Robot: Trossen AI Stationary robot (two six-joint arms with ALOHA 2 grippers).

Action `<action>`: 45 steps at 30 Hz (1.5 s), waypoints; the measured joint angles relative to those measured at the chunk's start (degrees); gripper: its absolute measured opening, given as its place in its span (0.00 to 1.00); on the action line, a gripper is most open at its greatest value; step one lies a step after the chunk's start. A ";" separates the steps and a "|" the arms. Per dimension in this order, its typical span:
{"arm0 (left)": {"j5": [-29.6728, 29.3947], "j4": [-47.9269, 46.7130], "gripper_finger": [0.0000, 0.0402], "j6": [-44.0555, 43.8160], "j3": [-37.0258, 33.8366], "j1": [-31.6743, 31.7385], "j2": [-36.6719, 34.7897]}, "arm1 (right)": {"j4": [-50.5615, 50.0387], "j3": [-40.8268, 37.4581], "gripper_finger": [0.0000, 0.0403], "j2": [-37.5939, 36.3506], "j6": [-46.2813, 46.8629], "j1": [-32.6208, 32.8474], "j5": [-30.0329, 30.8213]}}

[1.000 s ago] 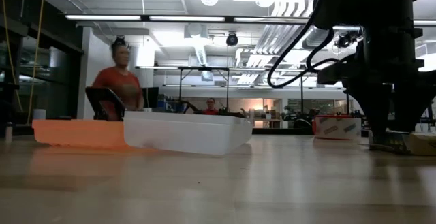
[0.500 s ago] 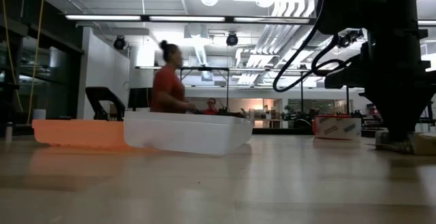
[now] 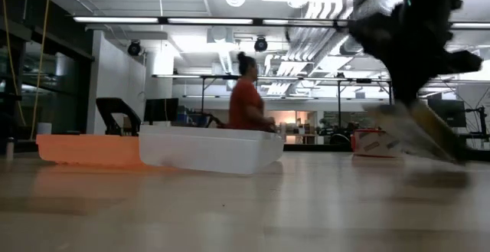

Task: Pack school essentials
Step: Put the bottom crayon box in the supply box

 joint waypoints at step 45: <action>7.10 3.86 0.42 -3.04 -0.02 0.02 0.09 | 54.42 5.07 0.00 6.24 -27.17 -11.47 -6.60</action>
